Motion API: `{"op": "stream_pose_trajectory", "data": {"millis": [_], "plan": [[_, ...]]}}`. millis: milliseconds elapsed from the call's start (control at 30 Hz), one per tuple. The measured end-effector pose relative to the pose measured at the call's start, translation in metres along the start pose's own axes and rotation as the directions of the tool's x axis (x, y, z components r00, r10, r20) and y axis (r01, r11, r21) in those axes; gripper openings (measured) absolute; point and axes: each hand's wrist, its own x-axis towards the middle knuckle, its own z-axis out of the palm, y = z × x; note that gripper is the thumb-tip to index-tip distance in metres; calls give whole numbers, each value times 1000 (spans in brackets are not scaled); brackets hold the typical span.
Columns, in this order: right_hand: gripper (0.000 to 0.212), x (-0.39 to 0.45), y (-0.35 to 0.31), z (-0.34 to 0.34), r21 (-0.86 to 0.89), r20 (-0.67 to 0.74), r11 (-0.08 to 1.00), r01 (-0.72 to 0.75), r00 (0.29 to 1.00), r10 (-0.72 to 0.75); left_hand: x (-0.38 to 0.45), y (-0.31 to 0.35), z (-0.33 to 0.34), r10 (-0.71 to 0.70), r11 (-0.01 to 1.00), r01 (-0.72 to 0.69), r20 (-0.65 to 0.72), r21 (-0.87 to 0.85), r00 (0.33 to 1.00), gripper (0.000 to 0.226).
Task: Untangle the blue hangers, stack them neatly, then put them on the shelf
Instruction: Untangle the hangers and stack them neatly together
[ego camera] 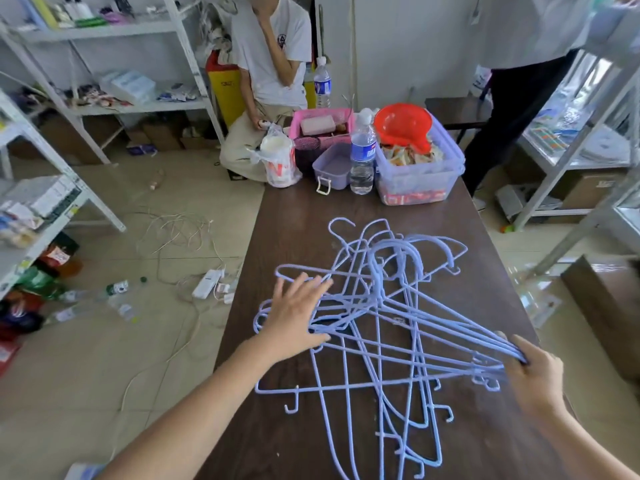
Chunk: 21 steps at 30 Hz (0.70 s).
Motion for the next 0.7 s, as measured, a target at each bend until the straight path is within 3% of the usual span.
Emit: {"op": "stream_pose_trajectory", "data": {"millis": [67, 133, 200, 267, 367, 433, 567, 700], "plan": [[15, -2, -1, -2, 2, 20, 1000, 28, 999, -28, 11, 20, 2, -19, 996, 21, 27, -84, 999, 52], [10, -4, -3, -5, 3, 62, 997, 82, 995, -82, 16, 34, 3, -103, 963, 74, -100, -259, 990, 10], [13, -5, -8, -10, 10, 137, 991, 135, 981, -135, 18, 41, -1, -143, 947, 85, -169, -308, 975, 33], [25, -1, -15, -19, 53, 210, 981, 188, 958, -195, 18, 43, -11, -99, 960, 11, -304, -278, 948, 39], [19, 14, -32, -35, 258, 291, 955, 146, 931, -220, 22, 44, -36, -35, 963, -92, -458, -253, 888, 28], [20, 28, -41, -44, 401, 294, 911, 90, 930, -221, 26, 43, -53, 16, 957, -168, -538, -235, 843, 9], [35, 47, -60, -56, 598, 355, 799, -56, 913, -201, 31, 39, -78, 113, 974, -192, -475, -121, 873, 43], [35, 54, -84, -65, 551, 345, 834, 14, 907, -243, 26, 44, -109, 251, 968, -219, -554, 123, 794, 15]]}}
